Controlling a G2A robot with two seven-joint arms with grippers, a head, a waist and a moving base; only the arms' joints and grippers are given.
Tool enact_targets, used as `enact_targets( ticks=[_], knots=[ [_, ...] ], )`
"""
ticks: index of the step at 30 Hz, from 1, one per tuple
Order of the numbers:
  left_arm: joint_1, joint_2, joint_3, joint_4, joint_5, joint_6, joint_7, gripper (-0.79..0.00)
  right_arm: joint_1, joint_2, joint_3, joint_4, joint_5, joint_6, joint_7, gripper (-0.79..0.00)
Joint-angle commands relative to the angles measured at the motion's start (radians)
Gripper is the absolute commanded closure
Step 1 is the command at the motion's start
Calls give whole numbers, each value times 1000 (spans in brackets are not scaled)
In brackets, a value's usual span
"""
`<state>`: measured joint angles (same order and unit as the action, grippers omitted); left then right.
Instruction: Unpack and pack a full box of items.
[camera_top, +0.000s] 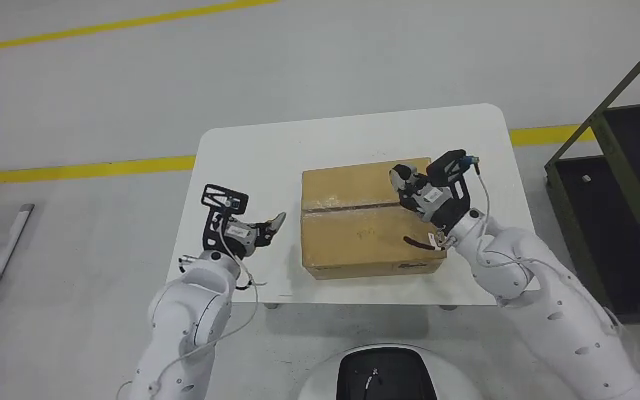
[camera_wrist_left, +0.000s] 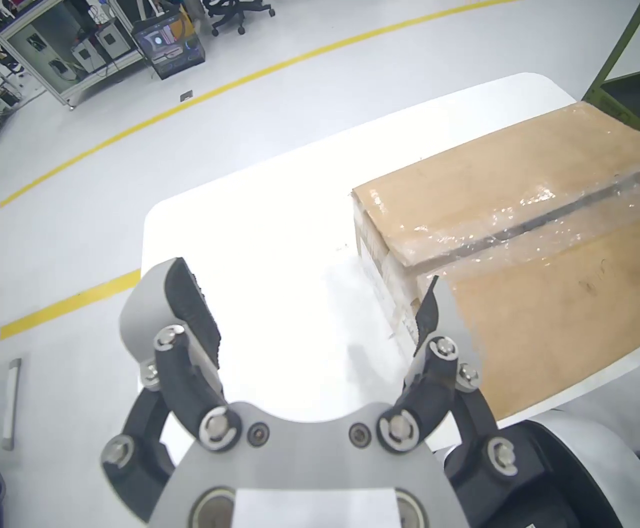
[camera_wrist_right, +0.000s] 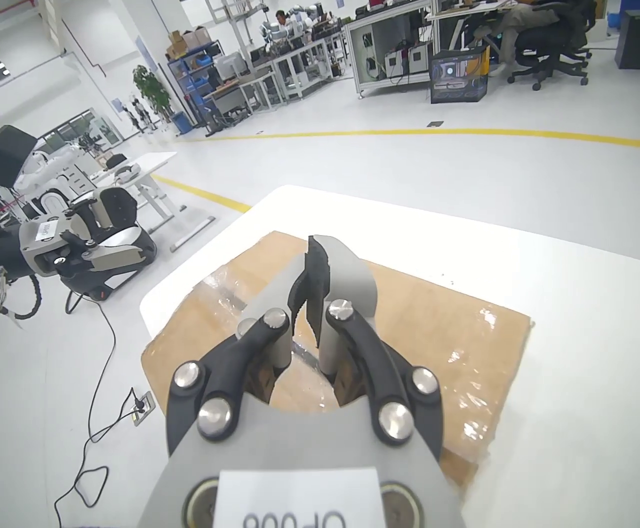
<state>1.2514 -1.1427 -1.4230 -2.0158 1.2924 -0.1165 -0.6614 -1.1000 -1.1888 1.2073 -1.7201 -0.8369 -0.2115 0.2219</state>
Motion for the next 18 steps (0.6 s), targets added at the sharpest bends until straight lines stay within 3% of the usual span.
enact_targets(
  ticks=[1, 8, 13, 18],
  knots=[
    [-1, 0, 1, 1, 0, 0, 0, -785, 0, 0, 1, 0, 1, -1, 0, 0],
    [-1, 0, 1, 1, 0, 0, 0, -785, -7, 0, -2, -4, -15, -11, -3, 0],
    [9, -2, 0, 1, -1, 15, 36, -785, -2, -11, -74, -24, -85, -8, -21, 0],
    [33, -2, -47, 15, 84, 140, -11, -785, 54, -37, -193, 22, -136, 17, -37, 0]
  ],
)
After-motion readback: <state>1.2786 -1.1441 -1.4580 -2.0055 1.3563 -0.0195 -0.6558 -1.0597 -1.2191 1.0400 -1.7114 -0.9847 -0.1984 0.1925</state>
